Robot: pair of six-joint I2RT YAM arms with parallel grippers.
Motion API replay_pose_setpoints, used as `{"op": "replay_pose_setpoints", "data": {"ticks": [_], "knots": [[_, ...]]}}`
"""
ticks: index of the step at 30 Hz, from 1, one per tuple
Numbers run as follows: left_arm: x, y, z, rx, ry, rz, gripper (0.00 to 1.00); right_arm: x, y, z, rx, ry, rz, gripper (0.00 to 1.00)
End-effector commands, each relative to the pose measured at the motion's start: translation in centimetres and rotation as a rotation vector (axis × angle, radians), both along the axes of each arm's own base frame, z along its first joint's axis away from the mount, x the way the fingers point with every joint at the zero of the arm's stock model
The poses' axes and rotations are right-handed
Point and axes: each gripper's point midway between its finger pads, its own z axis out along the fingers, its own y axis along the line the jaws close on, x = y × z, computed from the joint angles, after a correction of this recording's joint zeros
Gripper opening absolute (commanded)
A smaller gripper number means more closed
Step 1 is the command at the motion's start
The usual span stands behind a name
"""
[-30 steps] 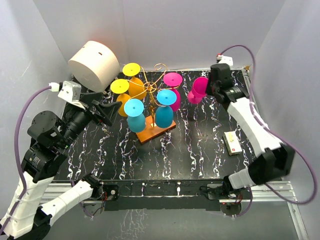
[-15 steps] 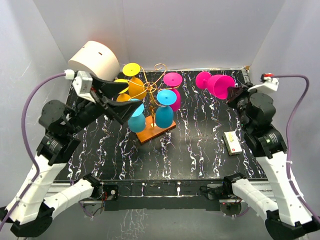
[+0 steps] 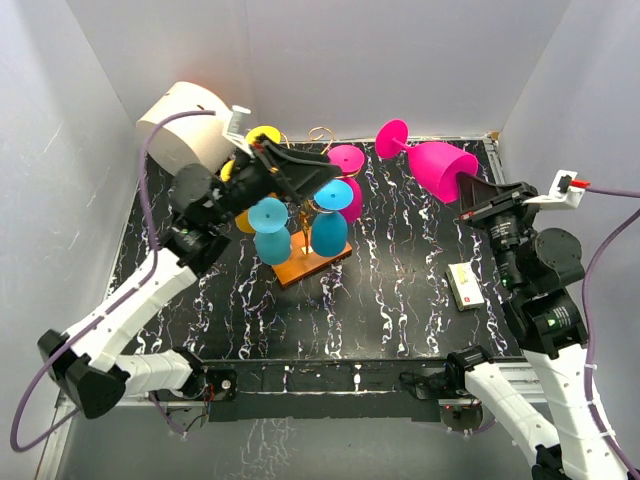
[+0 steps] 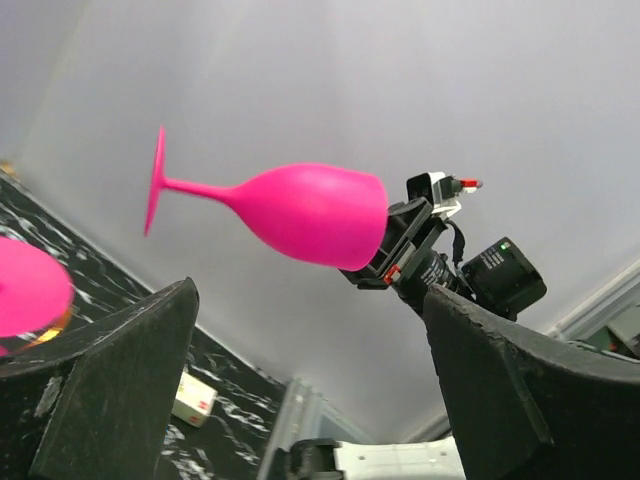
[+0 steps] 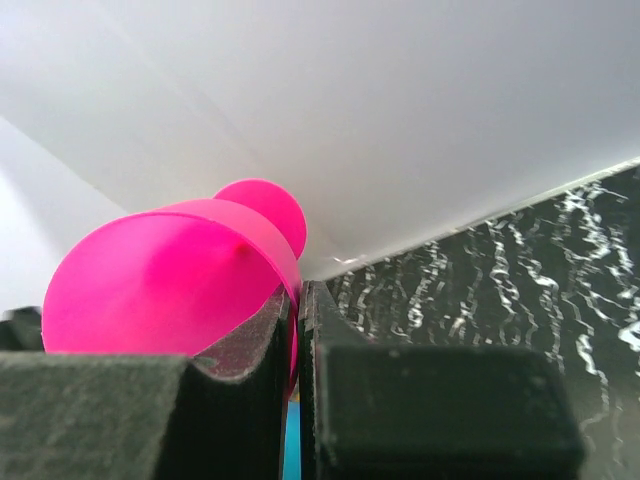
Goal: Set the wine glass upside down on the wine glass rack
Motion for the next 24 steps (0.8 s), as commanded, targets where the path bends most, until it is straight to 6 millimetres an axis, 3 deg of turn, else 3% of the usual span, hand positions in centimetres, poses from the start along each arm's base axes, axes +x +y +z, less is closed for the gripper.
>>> {"op": "replay_pose_setpoints", "data": {"ticks": [1, 4, 8, 16, 18, 24], "knots": [[-1.3, -3.3, 2.5, -0.097, 0.051, -0.023, 0.95, -1.9, 0.8, 4.4, 0.094, -0.153, 0.074, 0.0], [-0.4, -5.2, 1.6, -0.069, 0.099, -0.018, 0.99, -2.3, 0.9, 5.0, 0.108, -0.17, 0.091, 0.0], [0.9, -5.9, 1.3, -0.124, 0.188, 0.0, 0.98, -3.0, 1.4, 5.8, 0.129, -0.201, 0.127, 0.0], [1.8, -6.5, 2.7, -0.263, 0.266, -0.001, 0.86, -3.2, 2.5, 6.4, 0.119, -0.228, 0.193, 0.0], [2.6, -6.9, 2.3, -0.304, 0.33, 0.011, 0.82, -3.4, 2.9, 6.5, 0.116, -0.238, 0.217, 0.0], [2.8, -7.1, 4.5, -0.416, 0.365, 0.003, 0.72, -4.2, 3.7, 7.2, 0.096, -0.276, 0.269, 0.0]]}}
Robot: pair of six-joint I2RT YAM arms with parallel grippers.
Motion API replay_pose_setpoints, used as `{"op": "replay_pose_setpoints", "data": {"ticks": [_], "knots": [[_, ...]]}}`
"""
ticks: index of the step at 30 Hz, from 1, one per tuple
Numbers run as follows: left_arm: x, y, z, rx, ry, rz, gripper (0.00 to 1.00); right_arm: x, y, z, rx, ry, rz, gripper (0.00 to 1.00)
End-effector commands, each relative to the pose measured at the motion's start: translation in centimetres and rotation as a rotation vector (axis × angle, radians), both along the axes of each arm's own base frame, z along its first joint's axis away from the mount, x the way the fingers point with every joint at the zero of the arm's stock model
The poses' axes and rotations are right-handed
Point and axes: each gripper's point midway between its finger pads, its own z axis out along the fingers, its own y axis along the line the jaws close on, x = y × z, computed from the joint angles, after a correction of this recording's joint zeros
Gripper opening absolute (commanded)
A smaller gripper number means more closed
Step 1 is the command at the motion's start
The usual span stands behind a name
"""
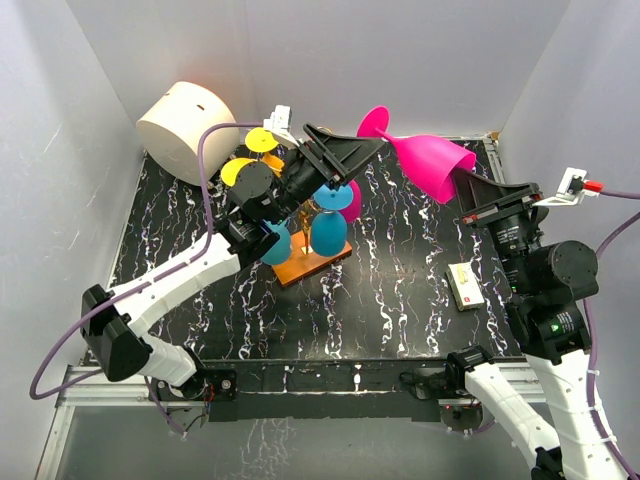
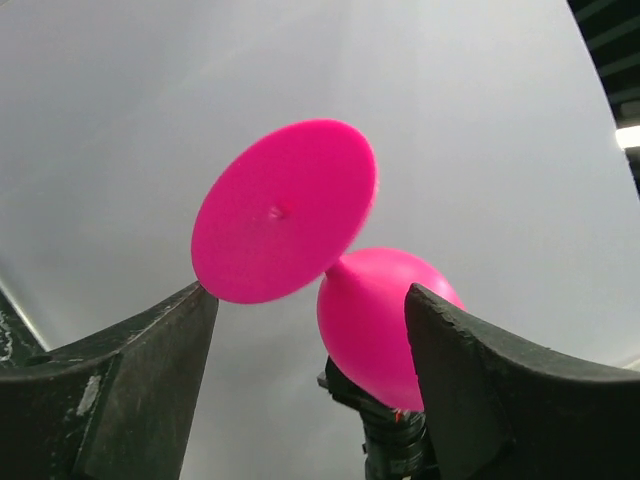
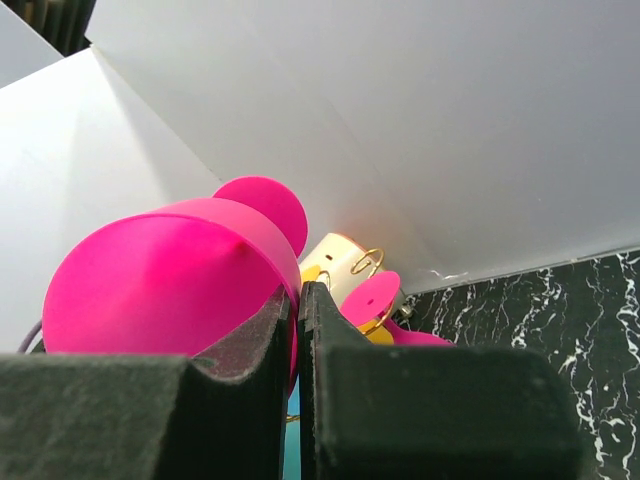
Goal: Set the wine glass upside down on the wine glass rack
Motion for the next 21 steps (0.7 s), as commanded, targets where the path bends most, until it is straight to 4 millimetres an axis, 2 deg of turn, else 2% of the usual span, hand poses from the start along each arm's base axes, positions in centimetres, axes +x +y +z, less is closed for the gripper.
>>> {"op": "replay_pose_setpoints", "data": {"ticks": [1, 6, 12, 17, 21], "knots": [[-0.4, 1.1, 5.5, -0.176, -0.019, 0.022, 0.7, -1.6, 0.9, 2.6, -0.002, -0.116, 0.066, 0.0], [0.5, 1.1, 5.0, -0.292, 0.102, 0.003, 0.54, -2.1, 2.3, 2.9, -0.042, -0.153, 0.142, 0.0], [0.9, 1.0, 6.2, -0.34, 0.096, 0.0, 0.45, -1.7, 3.8, 2.4, -0.089, -0.15, 0.212, 0.0], [0.5, 1.1, 7.1, -0.384, 0.081, -0.027, 0.44, -1.5, 4.4, 1.8, -0.109, -0.139, 0.241, 0.0], [0.4, 0.9, 7.3, -0.41, 0.087, -0.057, 0.35, -1.4, 4.7, 1.5, -0.117, -0.132, 0.261, 0.0]]}}
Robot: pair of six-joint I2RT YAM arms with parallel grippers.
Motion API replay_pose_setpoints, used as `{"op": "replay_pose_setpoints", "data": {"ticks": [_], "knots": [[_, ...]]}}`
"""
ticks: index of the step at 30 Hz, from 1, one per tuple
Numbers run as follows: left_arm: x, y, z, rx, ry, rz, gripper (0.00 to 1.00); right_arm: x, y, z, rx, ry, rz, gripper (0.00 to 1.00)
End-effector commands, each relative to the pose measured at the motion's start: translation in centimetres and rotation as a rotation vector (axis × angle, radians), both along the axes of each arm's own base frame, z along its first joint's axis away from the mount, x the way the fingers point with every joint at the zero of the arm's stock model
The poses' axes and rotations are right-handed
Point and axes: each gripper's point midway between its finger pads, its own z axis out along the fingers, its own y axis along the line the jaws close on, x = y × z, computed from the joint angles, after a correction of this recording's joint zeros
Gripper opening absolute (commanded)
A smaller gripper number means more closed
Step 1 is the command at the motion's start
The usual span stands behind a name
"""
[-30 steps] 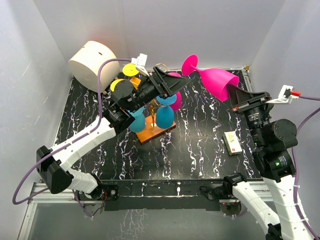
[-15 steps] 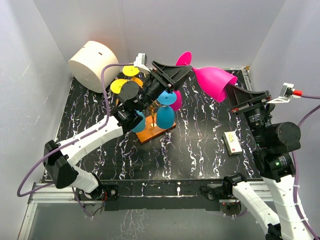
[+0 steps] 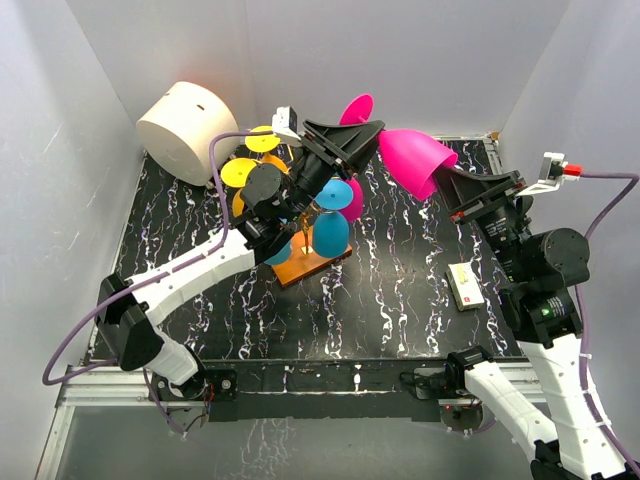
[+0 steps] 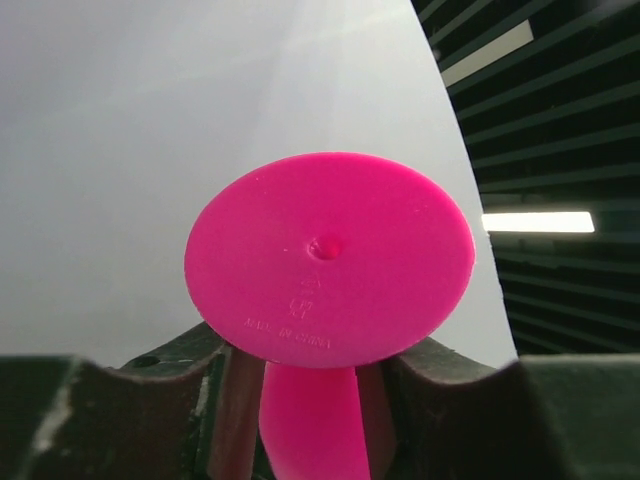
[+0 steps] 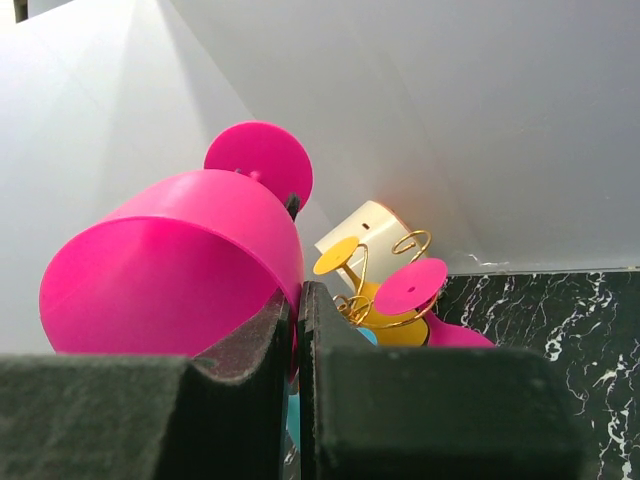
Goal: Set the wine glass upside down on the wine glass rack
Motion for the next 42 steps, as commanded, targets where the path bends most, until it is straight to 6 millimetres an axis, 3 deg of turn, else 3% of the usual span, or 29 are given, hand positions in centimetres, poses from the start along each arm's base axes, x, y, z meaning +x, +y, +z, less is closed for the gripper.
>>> {"op": "replay_pose_setpoints", "data": {"ticks": [1, 8, 14, 16, 20, 26, 30, 33, 42], "knots": [[-1.3, 1.4, 4.6, -0.134, -0.073, -0.021, 0.32, -1.5, 1.6, 0.7, -0.039, -0.061, 0.105, 0.0], [-1.5, 1.8, 5.2, -0.124, -0.113, 0.006, 0.0, -1.4, 1.7, 0.2, -0.043, -0.043, 0.107, 0.0], [-2.2, 2.2, 6.2, -0.084, -0.19, 0.037, 0.0, -1.5, 1.3, 0.4, -0.031, -0.035, 0.089, 0.01], [-2.2, 2.5, 6.5, -0.066, -0.21, 0.059, 0.0, -1.5, 1.2, 0.5, -0.026, -0.032, 0.085, 0.11], [-1.2, 3.4, 6.1, -0.033, -0.22, 0.123, 0.0, -1.4, 0.8, 0.1, -0.038, -0.01, 0.06, 0.38], [0.8, 5.0, 4.9, 0.026, -0.204, 0.182, 0.0, -1.8, 0.4, -2.1, -0.138, 0.009, 0.025, 0.63], [1.5, 5.9, 4.4, 0.085, -0.241, 0.192, 0.0, -1.9, 0.1, -4.0, -0.248, 0.08, 0.014, 0.65], [1.5, 6.1, 3.9, 0.157, -0.298, 0.2, 0.0, -2.6, -0.3, -4.1, -0.313, 0.114, 0.004, 0.65], [-0.9, 3.4, 1.4, 0.425, -0.616, 0.115, 0.0, -4.5, -0.4, 1.0, -0.242, 0.078, 0.029, 0.66]]}}
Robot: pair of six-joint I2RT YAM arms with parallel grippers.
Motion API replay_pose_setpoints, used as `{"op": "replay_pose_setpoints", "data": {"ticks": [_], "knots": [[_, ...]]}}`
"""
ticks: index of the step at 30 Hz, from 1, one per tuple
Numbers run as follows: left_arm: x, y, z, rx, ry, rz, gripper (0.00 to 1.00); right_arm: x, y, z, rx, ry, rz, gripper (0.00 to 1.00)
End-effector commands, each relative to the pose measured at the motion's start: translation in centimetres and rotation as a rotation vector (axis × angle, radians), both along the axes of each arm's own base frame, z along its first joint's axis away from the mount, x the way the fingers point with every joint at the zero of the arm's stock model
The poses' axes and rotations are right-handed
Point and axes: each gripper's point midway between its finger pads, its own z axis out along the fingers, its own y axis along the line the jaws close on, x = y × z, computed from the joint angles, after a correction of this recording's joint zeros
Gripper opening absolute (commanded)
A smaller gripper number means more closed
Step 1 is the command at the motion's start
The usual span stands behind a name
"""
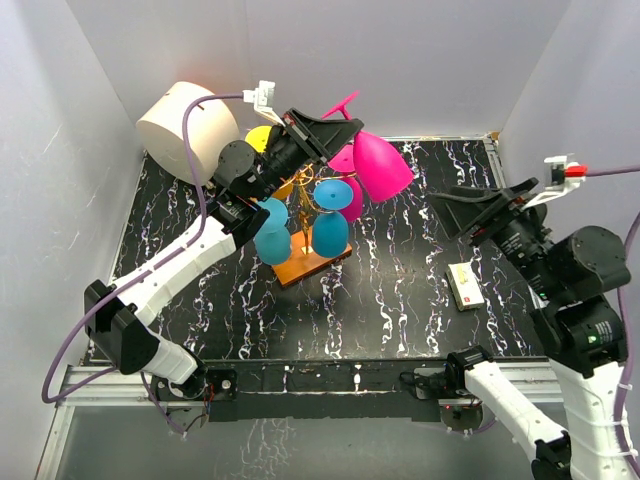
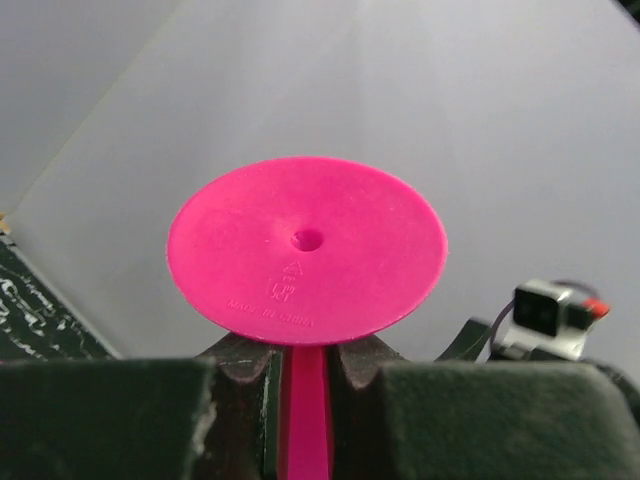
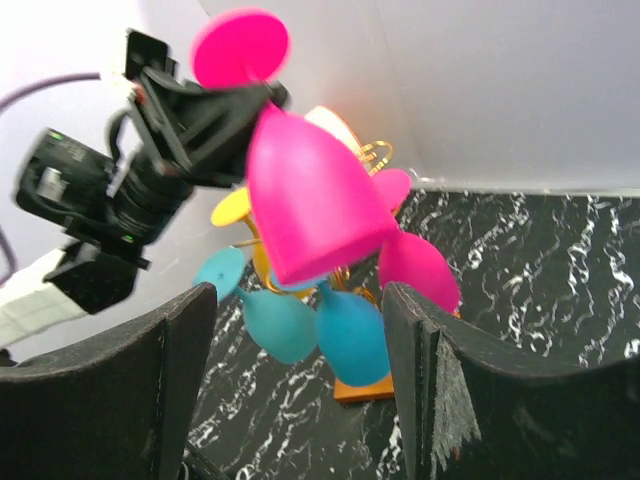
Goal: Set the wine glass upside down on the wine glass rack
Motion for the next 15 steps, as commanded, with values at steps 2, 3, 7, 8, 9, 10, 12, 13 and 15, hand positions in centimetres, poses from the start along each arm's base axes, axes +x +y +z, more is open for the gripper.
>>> {"op": "replay_pose_setpoints", "data": {"ticks": [2, 3, 7, 8, 9, 10, 12, 13, 15], "knots": [[-4.2, -0.5, 1.6, 0.167, -0.303, -0.092, 0.0, -0.9, 0.3, 5.0, 0.128, -0.029, 0.03, 0.66], [-4.3, -0.7, 1.4, 0.189, -0.328, -0.094, 0.0, -0.5, 0.4, 5.7, 0.167, -0.001, 0.024, 0.66], [-4.2, -1.3, 0.1, 0.287, -0.393, -0.096, 0.0, -0.2, 2.0, 9.1, 0.247, 0.055, 0.113, 0.66], [-4.4, -1.5, 0.0, 0.301, -0.42, -0.107, 0.0, 0.0, 2.5, 9.4, 0.259, 0.075, 0.136, 0.66], [-4.7, -1.6, -0.1, 0.308, -0.446, -0.123, 0.0, 0.2, 2.8, 9.6, 0.273, 0.094, 0.15, 0.66], [-5.0, -1.7, -0.2, 0.313, -0.471, -0.135, 0.0, 0.5, 3.0, 9.5, 0.28, 0.113, 0.158, 0.65], [-5.5, -1.9, -0.3, 0.318, -0.515, -0.155, 0.0, 1.1, 3.2, 9.2, 0.291, 0.151, 0.154, 0.64], [-5.6, -1.9, -0.4, 0.321, -0.532, -0.156, 0.0, 1.5, 3.2, 8.9, 0.304, 0.178, 0.144, 0.63], [-5.7, -1.9, -0.6, 0.348, -0.573, -0.146, 0.0, 2.3, 3.3, 8.4, 0.321, 0.222, 0.127, 0.61]]}}
